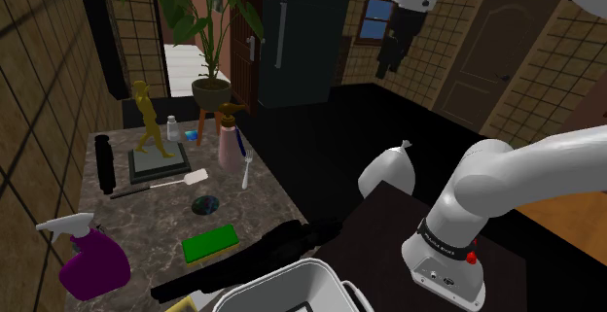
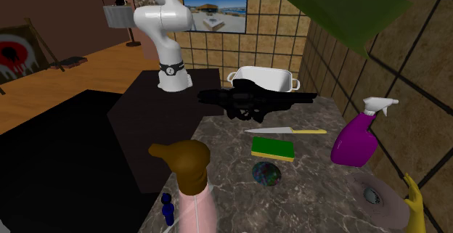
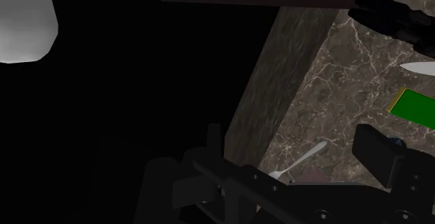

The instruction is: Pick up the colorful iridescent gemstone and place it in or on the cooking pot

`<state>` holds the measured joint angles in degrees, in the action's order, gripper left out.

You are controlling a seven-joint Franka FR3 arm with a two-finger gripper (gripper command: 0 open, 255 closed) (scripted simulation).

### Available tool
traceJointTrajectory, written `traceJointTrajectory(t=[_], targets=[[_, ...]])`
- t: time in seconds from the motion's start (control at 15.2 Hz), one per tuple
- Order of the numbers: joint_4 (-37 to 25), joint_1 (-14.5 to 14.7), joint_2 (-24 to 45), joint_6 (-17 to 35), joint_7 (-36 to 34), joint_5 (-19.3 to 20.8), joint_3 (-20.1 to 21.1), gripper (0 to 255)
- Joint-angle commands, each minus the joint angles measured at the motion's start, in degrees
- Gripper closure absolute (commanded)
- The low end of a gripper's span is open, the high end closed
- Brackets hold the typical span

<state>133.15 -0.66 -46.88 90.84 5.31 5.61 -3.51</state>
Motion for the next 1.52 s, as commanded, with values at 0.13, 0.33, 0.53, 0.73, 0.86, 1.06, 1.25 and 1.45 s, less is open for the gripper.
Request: traceJointTrajectory(t=[0.13, 0.33, 0.53, 0.73, 0.86, 1.06, 1.25, 1.45], targets=[[0.42, 0.5, 2.8, 2.01, -2.11, -1.23, 1.38, 0], [0.55, 1.24, 7.42, 5.02, -5.15, -2.98, 3.38, 0], [0.07, 1.97, 12.5, 7.96, -8.06, -4.56, 5.27, 0], [-1.02, 2.67, 17.98, 10.75, -10.84, -5.95, 7.06, 0], [-2.09, 3.13, 21.82, 12.5, -12.64, -6.75, 8.18, 0], [-4.19, 3.8, 27.81, 14.91, -15.26, -7.75, 9.74, 0], [-6.89, 4.44, 34.04, 16.99, -17.8, -8.49, 11.17, 0], [-10.18, 5.13, 40.45, 18.71, -20.27, -8.97, 12.4, 0]])
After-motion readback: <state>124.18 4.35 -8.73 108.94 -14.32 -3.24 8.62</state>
